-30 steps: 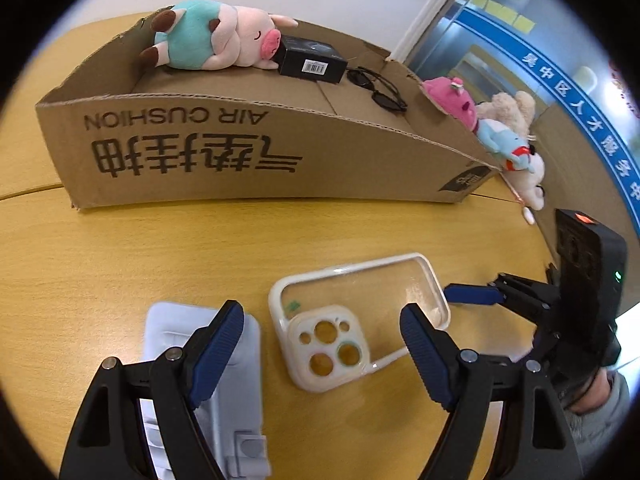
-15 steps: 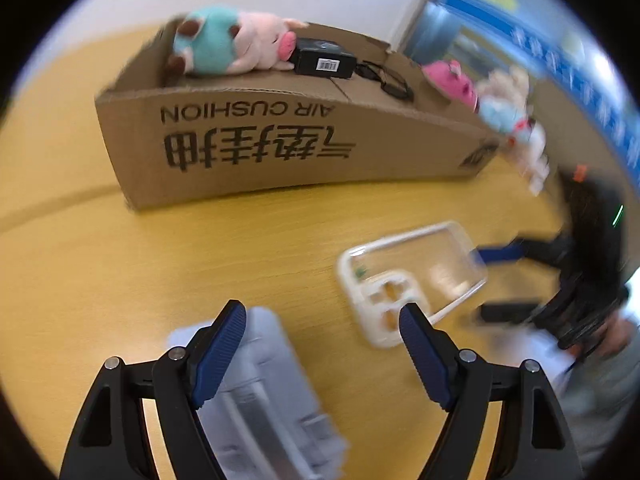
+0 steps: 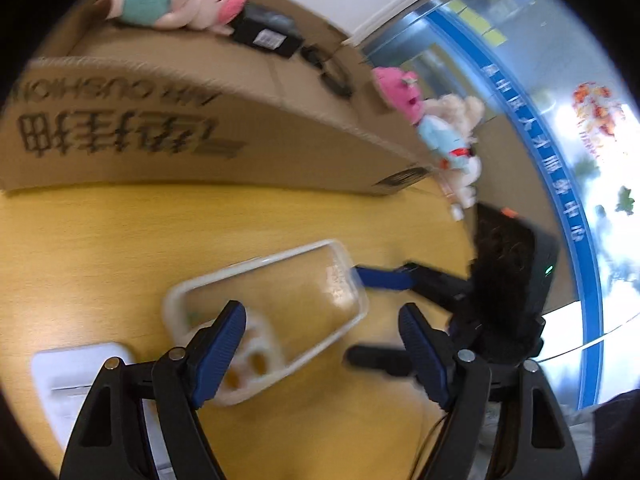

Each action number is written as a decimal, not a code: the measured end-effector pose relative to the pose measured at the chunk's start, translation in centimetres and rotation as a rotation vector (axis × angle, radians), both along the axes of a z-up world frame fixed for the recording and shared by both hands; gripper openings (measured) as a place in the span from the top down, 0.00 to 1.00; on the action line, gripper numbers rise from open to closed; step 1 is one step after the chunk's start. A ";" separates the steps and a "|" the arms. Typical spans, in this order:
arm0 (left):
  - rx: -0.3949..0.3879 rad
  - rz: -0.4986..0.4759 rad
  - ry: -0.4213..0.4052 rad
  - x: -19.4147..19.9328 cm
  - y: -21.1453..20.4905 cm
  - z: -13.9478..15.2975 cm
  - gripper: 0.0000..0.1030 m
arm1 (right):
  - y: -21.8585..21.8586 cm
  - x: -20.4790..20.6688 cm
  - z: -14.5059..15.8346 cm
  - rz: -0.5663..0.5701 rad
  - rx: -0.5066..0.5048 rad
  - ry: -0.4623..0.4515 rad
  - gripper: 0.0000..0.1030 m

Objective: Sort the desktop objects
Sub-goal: 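Move the left gripper to the clear phone case with white rim, then close the left gripper on the phone case rim, then lift the phone case with the left gripper and carry it over the box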

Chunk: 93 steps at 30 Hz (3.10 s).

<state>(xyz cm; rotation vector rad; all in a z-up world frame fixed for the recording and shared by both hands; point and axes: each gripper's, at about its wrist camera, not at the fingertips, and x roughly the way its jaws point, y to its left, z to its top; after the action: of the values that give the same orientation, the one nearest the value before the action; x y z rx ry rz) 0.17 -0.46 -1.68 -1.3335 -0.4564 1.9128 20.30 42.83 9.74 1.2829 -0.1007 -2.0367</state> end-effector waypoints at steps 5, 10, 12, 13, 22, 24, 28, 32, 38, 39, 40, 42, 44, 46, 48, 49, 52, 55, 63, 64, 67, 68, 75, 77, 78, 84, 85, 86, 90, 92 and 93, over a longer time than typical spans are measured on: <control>-0.083 0.069 0.036 0.0 -1.0 1.3 0.24 | -0.2 0.4 -0.1 -0.006 0.077 0.039 0.11; -0.222 0.157 -0.075 -0.8 -2.6 -0.9 0.24 | 0.8 -0.5 -0.7 -0.051 0.052 0.000 0.11; -0.228 0.139 -0.103 -0.9 -2.4 -1.6 0.24 | 0.5 -0.6 -0.6 -0.041 0.058 0.001 0.10; -0.247 0.130 -0.102 -0.9 -1.9 -1.7 0.24 | 0.3 -0.6 -0.7 -0.032 0.064 0.000 0.10; -0.178 0.141 -0.083 -0.7 -1.6 -1.1 0.24 | -0.6 -0.5 -0.9 -0.031 0.057 0.012 0.05; -0.150 0.154 -0.067 -0.6 -1.8 -0.6 0.24 | -0.2 -0.3 -0.3 -0.039 0.033 0.033 0.05; -0.063 0.149 0.031 0.0 -1.9 1.7 0.24 | 1.2 0.5 1.8 -0.066 -0.023 0.128 0.05; 0.045 0.121 0.088 0.8 -1.9 3.3 0.23 | 2.7 1.8 3.2 -0.075 -0.090 0.193 0.06; 0.000 0.121 0.025 1.0 -1.5 1.3 0.23 | 3.1 1.7 1.5 -0.108 -0.027 0.151 0.06; -0.020 0.132 0.009 0.8 -1.6 0.8 0.23 | 3.5 1.5 1.2 -0.121 -0.014 0.138 0.07; -0.047 0.150 -0.009 0.4 -1.5 0.2 0.24 | 3.6 1.0 0.7 -0.140 0.002 0.124 0.09; -0.084 0.180 -0.039 -0.2 -1.6 -0.6 0.24 | 3.6 0.2 0.2 -0.160 0.038 0.116 0.22; -0.134 0.200 -0.041 -0.9 -1.4 -1.0 0.33 | 3.1 -0.4 -0.2 -0.165 0.089 0.128 0.29; -0.157 0.174 -0.039 -1.4 -0.9 -1.4 0.42 | 2.5 -0.9 -0.7 -0.171 0.144 0.138 0.38; -0.199 0.157 -0.046 -1.7 -0.4 -2.2 0.61 | 2.0 -1.6 -1.3 -0.174 0.186 0.131 0.59; -0.222 0.164 -0.027 -1.7 -0.3 -2.3 0.67 | 1.8 -1.8 -1.6 -0.184 0.218 0.138 0.60; -0.304 0.168 0.012 -1.7 0.0 -2.5 0.90 | 1.8 -1.9 -1.9 -0.191 0.258 0.170 0.67; -0.303 0.174 0.012 -1.9 -0.2 -2.6 0.91 | 2.5 -2.0 -1.8 -0.203 0.264 0.175 0.81; -0.277 0.153 0.153 -1.0 2.6 2.7 0.91 | 6.8 0.2 3.1 -0.343 0.155 0.299 0.90; -0.270 0.143 0.192 -0.9 3.3 4.1 0.91 | 7.5 0.5 4.5 -0.364 0.144 0.331 0.90; -0.237 0.126 0.300 -0.9 5.1 8.2 0.91 | 9.4 1.1 9.6 -0.424 0.135 0.446 0.90; -0.221 0.124 0.335 -1.1 5.5 9.6 0.91 | 9.7 1.0 10.9 -0.434 0.137 0.476 0.90; -0.196 0.157 0.506 -5.2 3.9 18.1 0.91 | 8.1 -3.1 18.4 -0.398 0.097 0.619 0.90; -0.222 0.182 0.546 -6.4 2.7 20.0 0.92 | 6.6 -4.9 20.1 -0.360 0.073 0.639 0.90; -0.235 0.195 0.561 -7.1 2.0 20.8 0.92 | 5.8 -5.8 20.6 -0.345 0.064 0.639 0.90; -0.363 0.276 0.540 -12.6 -1.1 22.1 0.92 | 0.9 -13.8 20.6 -0.225 0.033 0.527 0.90; -0.390 0.293 0.524 -13.6 -1.6 21.8 0.92 | 0.1 -15.0 19.9 -0.194 0.015 0.489 0.90; -0.402 0.305 0.490 -14.8 -2.5 21.1 0.93 | -0.7 -16.4 19.0 -0.164 0.014 0.447 0.90; -0.465 0.310 0.382 -18.3 -4.1 17.4 0.93 | -4.0 -21.1 14.0 -0.074 0.071 0.282 0.90; -0.532 0.302 0.321 -19.8 -4.3 15.0 0.93 | -5.1 -22.6 11.2 -0.045 0.084 0.195 0.90; -0.554 0.299 0.293 -20.3 -4.4 14.0 0.93 | -5.4 -22.9 10.2 -0.037 0.086 0.163 0.90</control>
<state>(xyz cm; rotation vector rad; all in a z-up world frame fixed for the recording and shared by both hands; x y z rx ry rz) -20.17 -4.84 12.30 -1.3329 0.0361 2.5623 -2.60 37.40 19.90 1.1681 0.0392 -2.1892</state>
